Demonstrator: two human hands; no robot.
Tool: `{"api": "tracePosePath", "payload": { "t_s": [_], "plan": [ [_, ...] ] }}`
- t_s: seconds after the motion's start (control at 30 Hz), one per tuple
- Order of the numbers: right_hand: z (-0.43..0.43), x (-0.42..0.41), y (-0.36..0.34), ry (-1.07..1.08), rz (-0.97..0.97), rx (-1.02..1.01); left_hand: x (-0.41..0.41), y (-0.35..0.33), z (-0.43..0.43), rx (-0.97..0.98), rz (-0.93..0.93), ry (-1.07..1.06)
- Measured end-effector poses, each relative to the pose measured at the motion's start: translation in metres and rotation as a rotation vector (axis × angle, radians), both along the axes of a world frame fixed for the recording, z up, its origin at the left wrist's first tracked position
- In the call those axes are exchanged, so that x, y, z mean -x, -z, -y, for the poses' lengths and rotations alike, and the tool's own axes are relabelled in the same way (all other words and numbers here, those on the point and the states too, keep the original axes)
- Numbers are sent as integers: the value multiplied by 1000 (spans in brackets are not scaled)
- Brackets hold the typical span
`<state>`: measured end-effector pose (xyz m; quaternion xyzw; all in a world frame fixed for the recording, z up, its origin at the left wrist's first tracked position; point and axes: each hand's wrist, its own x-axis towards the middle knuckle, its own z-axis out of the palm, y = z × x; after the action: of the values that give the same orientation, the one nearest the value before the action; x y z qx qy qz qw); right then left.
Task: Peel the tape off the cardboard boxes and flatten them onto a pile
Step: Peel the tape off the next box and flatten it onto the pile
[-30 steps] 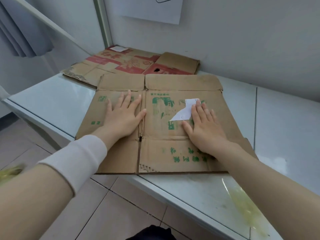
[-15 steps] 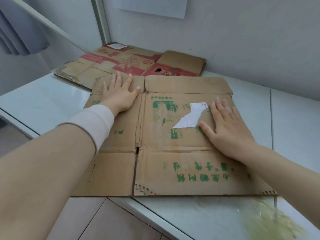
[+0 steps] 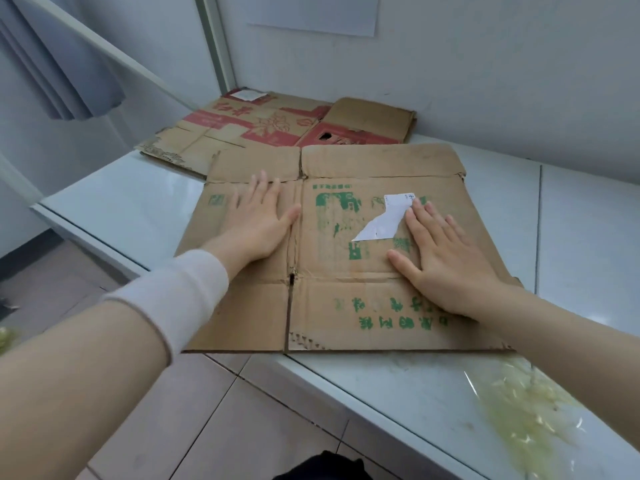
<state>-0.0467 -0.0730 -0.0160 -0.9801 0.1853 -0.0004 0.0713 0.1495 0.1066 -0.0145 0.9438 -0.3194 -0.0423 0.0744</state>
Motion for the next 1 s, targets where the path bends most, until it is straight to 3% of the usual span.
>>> {"api": "tracePosePath", "payload": {
  "t_s": [0.13,0.37,1.0],
  "plan": [
    [26,-21,-13,46,14,-89,50,7,-50,-8,-7,156],
    [48,-42,10,93,47,29,66,17,-59,33,82,105],
    [83,-92,0,159,-6,-10,79,22,-67,124,93,111]
  ]
}}
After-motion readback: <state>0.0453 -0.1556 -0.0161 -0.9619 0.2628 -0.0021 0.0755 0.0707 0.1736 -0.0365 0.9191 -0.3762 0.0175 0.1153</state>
